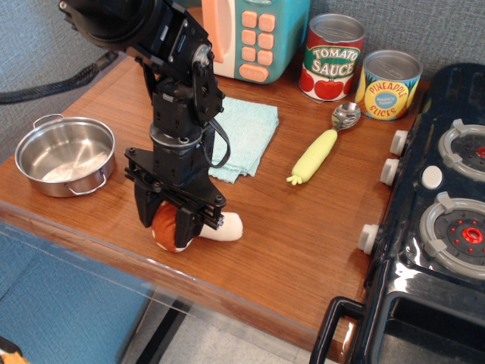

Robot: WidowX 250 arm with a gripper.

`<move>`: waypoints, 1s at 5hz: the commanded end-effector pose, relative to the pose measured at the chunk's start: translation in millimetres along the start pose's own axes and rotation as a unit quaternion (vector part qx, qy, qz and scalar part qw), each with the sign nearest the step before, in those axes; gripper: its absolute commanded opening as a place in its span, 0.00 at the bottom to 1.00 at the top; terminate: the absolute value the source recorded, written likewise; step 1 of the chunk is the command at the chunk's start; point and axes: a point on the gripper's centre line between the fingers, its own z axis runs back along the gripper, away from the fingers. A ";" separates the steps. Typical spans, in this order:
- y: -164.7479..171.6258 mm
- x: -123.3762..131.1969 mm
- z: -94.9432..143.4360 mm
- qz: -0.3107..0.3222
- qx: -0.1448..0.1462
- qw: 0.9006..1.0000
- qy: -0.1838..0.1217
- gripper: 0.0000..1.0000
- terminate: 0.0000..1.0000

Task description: PLACE THE MUSHROOM ON THE BLUE CLOTH

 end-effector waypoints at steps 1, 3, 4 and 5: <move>0.6 49.6 81.9 0.040 -0.047 0.991 -0.115 0.00 0.00; 31.4 111.7 76.9 0.090 -0.031 0.988 -0.118 0.00 0.00; 46.8 122.2 71.1 0.102 -0.017 0.987 -0.121 0.00 0.00; 57.7 123.0 61.4 0.115 -0.010 0.987 -0.109 0.00 0.00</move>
